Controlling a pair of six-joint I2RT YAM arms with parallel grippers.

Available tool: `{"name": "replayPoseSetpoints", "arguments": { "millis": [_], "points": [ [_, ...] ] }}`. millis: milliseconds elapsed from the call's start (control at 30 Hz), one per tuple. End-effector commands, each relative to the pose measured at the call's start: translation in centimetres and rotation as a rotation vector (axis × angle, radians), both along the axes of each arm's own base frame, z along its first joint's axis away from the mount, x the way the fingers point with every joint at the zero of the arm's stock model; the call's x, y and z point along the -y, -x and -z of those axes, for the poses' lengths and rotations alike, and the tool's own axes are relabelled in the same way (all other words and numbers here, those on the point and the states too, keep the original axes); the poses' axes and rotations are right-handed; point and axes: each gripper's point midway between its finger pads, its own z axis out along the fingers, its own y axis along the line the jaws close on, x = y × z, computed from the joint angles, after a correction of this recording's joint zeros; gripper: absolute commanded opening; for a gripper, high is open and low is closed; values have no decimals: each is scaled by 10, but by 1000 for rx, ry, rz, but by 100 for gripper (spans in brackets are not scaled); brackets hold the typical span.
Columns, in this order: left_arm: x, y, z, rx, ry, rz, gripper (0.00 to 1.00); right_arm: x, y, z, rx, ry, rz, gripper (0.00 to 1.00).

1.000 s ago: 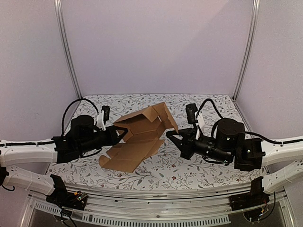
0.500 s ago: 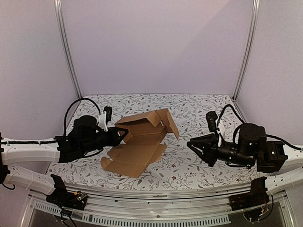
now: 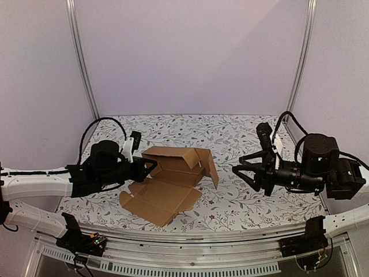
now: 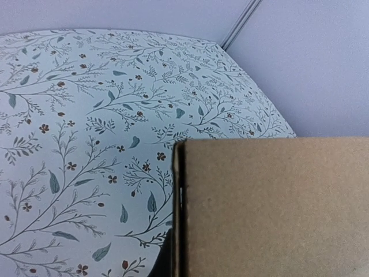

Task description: Fold the paper box

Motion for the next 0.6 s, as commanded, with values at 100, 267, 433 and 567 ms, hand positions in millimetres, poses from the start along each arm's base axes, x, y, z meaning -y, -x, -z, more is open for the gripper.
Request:
{"name": "replayPoseSetpoints", "arguments": {
  "millis": [100, 267, 433, 567],
  "points": [
    [8, 9, -5, 13, -12, 104, 0, -28, 18, 6, -15, 69, -154, 53],
    [8, 12, -8, 20, -7, 117, 0, -48, 23, 11, -46, 92, -213, 54],
    [6, 13, -9, 27, -11, 116, 0, -65, 30, 14, -80, 93, -276, 54],
    [5, 13, -7, 29, -16, 117, 0, -76, 32, 16, -102, 84, -298, 54]
  ]
}}
